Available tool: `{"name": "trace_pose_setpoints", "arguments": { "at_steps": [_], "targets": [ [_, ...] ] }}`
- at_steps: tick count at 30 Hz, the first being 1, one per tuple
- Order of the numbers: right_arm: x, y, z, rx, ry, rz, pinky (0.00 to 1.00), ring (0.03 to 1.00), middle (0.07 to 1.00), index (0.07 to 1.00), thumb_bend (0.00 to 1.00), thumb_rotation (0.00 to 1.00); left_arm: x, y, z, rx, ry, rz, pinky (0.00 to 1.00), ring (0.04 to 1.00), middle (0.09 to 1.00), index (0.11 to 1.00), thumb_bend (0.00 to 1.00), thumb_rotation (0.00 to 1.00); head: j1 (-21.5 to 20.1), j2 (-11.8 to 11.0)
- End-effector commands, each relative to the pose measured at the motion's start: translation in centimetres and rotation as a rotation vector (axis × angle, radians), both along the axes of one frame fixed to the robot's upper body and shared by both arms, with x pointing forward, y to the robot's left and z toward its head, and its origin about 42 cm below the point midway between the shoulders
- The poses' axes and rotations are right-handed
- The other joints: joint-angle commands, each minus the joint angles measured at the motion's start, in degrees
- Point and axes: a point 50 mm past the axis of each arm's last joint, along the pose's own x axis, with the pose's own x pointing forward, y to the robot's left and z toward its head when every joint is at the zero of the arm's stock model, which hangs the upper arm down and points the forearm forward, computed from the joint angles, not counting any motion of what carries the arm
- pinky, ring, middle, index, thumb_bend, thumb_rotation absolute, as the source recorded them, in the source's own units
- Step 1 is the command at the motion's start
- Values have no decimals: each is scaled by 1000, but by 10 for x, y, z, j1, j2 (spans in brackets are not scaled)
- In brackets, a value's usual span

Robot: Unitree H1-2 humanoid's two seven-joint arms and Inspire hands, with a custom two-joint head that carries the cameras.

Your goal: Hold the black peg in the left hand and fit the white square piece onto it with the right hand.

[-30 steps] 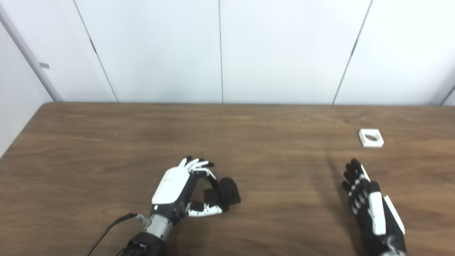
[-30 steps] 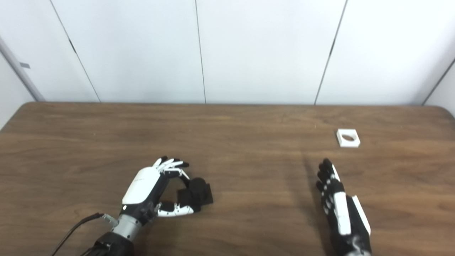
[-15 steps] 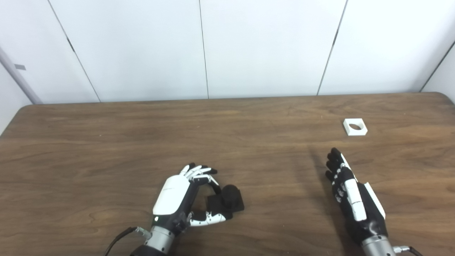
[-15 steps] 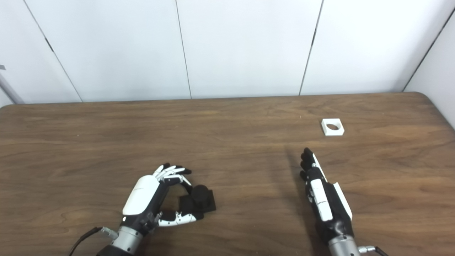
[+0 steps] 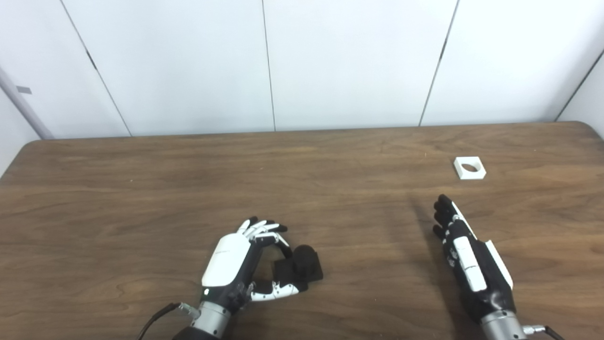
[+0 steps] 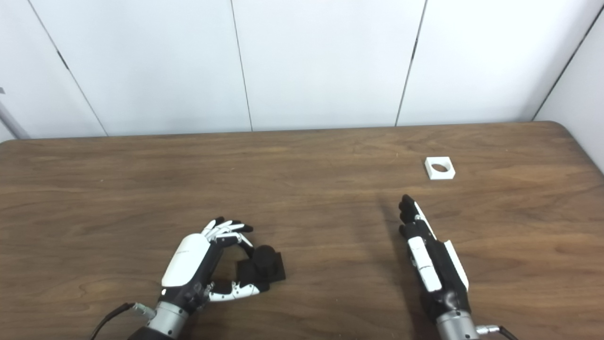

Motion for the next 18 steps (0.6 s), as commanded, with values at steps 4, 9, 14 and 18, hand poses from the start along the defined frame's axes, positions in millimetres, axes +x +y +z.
{"name": "trace_pose_setpoints", "arguments": {
  "at_steps": [4, 9, 14, 18],
  "targets": [
    [8, 0, 22, -50, -80, -36, 966, 973, 960, 909, 597, 786, 1, 3, -1, 20, -19, 2, 952, 861, 788, 487, 521, 50, -25, 0],
    [17, -3, 37, -40, -130, -75, 944, 968, 932, 849, 573, 548, 2, 5, -2, 20, -2, 0, 943, 854, 778, 487, 521, 50, -40, 1],
    [22, -9, 53, -67, -137, -128, 938, 956, 922, 811, 638, 479, 2, 6, -3, 18, 26, -7, 939, 855, 780, 487, 521, 49, -42, 3],
    [23, -12, 58, -73, -139, -137, 943, 959, 920, 804, 644, 481, 3, 6, -4, 22, 34, -5, 935, 850, 776, 487, 521, 49, -46, 3]
  ]
}}
